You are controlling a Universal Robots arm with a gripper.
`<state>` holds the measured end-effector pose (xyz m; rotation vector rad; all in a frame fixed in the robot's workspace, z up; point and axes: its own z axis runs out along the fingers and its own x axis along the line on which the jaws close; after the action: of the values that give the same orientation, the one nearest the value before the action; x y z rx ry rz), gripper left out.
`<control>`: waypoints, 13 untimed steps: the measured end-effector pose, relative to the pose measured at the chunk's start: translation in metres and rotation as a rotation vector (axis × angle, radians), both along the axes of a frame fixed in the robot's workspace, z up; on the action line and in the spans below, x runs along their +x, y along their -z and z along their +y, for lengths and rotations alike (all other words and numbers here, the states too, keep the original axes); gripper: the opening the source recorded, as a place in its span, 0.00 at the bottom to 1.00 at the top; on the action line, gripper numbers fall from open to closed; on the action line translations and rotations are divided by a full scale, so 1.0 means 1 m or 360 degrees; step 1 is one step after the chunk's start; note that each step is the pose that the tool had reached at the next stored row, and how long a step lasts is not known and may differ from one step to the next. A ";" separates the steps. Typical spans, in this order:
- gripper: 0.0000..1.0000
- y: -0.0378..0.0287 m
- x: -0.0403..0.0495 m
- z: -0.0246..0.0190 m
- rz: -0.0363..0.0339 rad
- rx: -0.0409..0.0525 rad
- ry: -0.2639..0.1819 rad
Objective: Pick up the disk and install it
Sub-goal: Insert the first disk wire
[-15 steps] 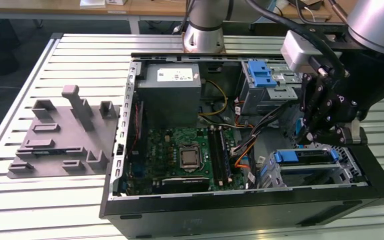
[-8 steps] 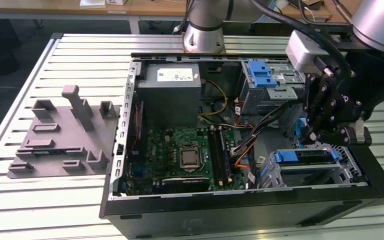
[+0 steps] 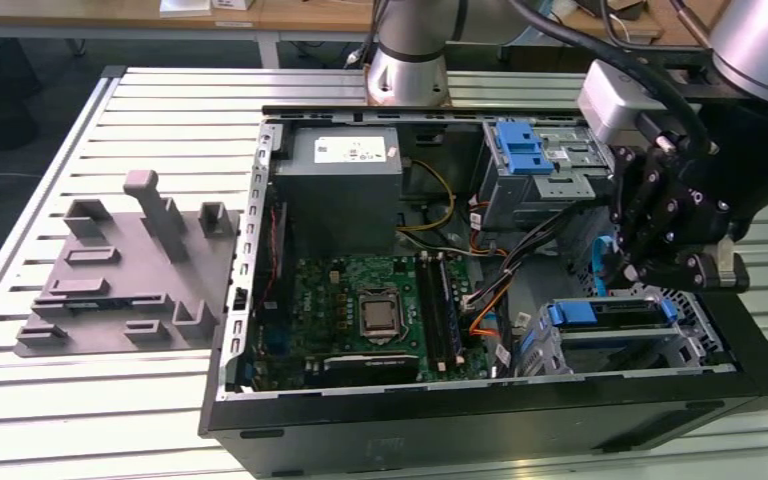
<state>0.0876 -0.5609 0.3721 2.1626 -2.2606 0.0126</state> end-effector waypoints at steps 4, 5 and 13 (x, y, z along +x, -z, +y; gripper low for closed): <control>0.11 0.0000 0.0042 0.0000 0.0000 0.0000 0.0000; 0.11 0.0001 0.0047 0.0000 0.0000 0.0000 0.0000; 0.11 0.0003 0.0148 0.0003 0.0000 0.0001 0.0000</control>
<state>0.1024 -0.5606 0.3719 2.1631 -2.2610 0.0117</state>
